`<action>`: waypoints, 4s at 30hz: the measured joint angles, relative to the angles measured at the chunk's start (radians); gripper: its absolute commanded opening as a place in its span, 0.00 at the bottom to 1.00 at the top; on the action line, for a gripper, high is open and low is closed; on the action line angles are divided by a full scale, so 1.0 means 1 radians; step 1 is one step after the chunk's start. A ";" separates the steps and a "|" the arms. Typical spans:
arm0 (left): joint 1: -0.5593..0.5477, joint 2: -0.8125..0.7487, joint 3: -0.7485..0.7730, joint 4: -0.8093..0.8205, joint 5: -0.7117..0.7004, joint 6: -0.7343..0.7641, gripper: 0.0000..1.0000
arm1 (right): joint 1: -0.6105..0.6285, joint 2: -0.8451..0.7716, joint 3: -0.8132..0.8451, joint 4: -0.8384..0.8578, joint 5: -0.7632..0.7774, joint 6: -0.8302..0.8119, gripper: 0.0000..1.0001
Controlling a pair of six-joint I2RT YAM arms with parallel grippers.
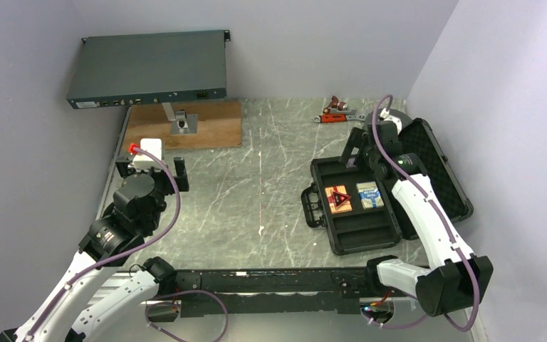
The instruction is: Pack up texas hold em set
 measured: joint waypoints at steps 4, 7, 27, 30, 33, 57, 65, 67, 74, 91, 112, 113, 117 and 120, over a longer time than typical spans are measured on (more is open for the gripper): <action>0.000 0.001 -0.001 0.007 0.007 0.002 0.99 | 0.000 -0.001 0.071 0.002 0.013 -0.017 1.00; 0.000 0.003 -0.001 0.007 0.012 0.002 0.99 | 0.001 0.013 0.177 -0.013 0.035 -0.024 0.99; 0.000 0.020 -0.001 0.010 0.025 0.002 0.99 | -0.535 0.251 0.592 -0.114 -0.006 0.012 0.76; 0.000 0.028 -0.001 0.010 0.029 0.002 1.00 | -0.597 0.295 0.654 -0.124 -0.024 0.026 0.75; 0.000 0.030 -0.002 0.011 0.034 0.003 1.00 | -0.660 0.328 0.681 -0.142 -0.050 0.047 0.77; 0.000 0.052 -0.002 0.013 0.045 0.009 0.99 | -0.761 0.278 0.437 -0.216 -0.006 0.174 0.61; 0.000 0.052 -0.002 0.014 0.049 0.009 0.99 | -0.762 0.258 0.398 -0.193 -0.007 0.175 0.61; 0.000 0.052 -0.002 0.013 0.049 0.009 0.99 | -0.762 0.253 0.383 -0.184 -0.007 0.175 0.58; 0.000 0.052 -0.002 0.013 0.049 0.010 0.99 | -0.763 0.245 0.359 -0.150 -0.011 0.164 0.37; 0.000 0.039 -0.005 0.014 0.048 0.023 0.99 | -0.727 0.174 0.335 -0.149 -0.062 0.135 0.11; 0.000 0.039 -0.007 0.014 0.048 0.024 0.99 | -0.514 0.071 0.291 -0.110 -0.124 0.146 0.13; 0.000 0.039 -0.007 0.014 0.048 0.024 0.99 | -0.506 0.069 0.291 -0.111 -0.124 0.146 0.13; 0.000 0.039 -0.007 0.014 0.048 0.024 0.99 | -0.469 0.055 0.282 -0.107 -0.127 0.146 0.13; 0.000 0.039 -0.007 0.014 0.048 0.025 0.99 | -0.455 0.041 0.273 -0.106 -0.129 0.147 0.13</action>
